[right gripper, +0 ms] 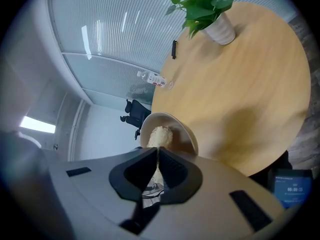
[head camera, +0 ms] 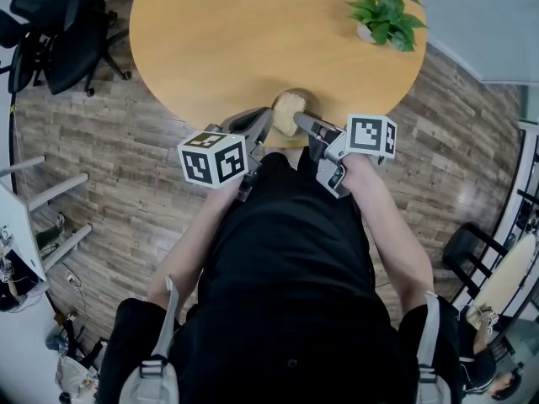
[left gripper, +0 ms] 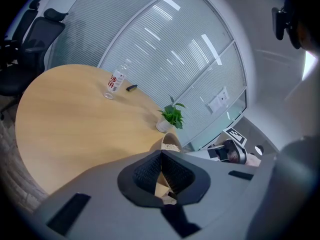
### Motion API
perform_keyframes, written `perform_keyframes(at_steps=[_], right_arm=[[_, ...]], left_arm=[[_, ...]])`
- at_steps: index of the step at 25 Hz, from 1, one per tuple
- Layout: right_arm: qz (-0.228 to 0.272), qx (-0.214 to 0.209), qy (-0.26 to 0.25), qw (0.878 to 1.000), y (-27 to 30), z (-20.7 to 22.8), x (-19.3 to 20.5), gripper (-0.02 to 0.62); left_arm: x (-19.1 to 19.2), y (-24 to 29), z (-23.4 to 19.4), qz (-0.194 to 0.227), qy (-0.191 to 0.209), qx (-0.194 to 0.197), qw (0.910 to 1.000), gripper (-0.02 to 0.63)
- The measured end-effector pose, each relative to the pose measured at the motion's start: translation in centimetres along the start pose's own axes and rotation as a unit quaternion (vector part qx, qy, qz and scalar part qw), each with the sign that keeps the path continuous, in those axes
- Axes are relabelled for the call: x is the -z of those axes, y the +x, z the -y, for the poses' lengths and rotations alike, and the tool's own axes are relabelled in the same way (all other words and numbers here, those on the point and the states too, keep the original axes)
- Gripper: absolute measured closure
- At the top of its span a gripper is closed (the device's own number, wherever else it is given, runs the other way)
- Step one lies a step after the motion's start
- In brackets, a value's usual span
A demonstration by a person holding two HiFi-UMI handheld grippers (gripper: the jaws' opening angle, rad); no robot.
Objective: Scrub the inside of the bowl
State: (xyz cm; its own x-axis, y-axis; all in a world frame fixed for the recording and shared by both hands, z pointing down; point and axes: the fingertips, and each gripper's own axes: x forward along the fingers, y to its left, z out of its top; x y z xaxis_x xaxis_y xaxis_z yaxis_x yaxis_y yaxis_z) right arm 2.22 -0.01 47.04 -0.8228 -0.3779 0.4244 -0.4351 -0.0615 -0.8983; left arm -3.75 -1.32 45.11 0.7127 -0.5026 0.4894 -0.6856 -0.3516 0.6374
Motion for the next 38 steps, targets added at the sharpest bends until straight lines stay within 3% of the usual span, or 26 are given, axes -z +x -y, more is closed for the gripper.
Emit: perform_keyframes(at_steps=[6,8,10,13,17,20,22,24,26,29,38], right_arm=[[-0.039,0.036,-0.095,0.994,0.2,0.6,0.6,0.571],[-0.058,0.06,-0.156,0.984,0.1,1.1,0.8,0.571],[-0.081,0.088,-0.233,0.965,0.1,1.5,1.0,0.571],[-0.11,0.131,-0.368,0.914,-0.1,1.9,0.6,0.571],[-0.129,0.182,-0.537,0.814,-0.5,1.7,-0.3,0.571],[-0.13,0.187,-0.631,0.742,-0.4,0.6,-0.9,0.571],[-0.124,0.17,-0.678,0.705,-0.2,-0.2,-1.3,0.571],[-0.119,0.152,-0.704,0.684,-0.2,-0.7,-1.5,0.571],[-0.121,0.145,-0.711,0.678,-0.2,-0.9,-1.7,0.571],[-0.128,0.145,-0.698,0.689,0.0,-0.4,-1.6,0.571],[-0.155,0.123,-0.582,0.789,0.7,0.4,1.5,0.571]], left_arm=[[0.1,0.2,0.2,-0.006,0.002,0.004,1.0,0.591],[0.3,0.2,0.3,-0.009,0.001,0.005,0.9999,0.591],[0.4,0.3,0.3,-0.013,0.001,0.005,0.9999,0.591],[0.4,0.4,0.4,-0.014,0.0,0.007,0.9999,0.591],[0.4,0.6,0.6,-0.015,-0.001,0.011,0.9998,0.591],[0.5,0.7,0.5,-0.019,-0.008,0.012,0.9997,0.591],[0.7,0.6,0.2,-0.023,-0.019,0.009,0.9995,0.591],[0.9,0.6,-0.1,-0.024,-0.029,0.007,0.9993,0.591],[0.9,0.5,-0.1,-0.022,-0.033,0.009,0.9992,0.591],[0.7,0.5,0.0,-0.015,-0.04,0.015,0.999,0.591],[1.0,0.3,-1.3,-0.009,-0.069,0.008,0.9975,0.591]])
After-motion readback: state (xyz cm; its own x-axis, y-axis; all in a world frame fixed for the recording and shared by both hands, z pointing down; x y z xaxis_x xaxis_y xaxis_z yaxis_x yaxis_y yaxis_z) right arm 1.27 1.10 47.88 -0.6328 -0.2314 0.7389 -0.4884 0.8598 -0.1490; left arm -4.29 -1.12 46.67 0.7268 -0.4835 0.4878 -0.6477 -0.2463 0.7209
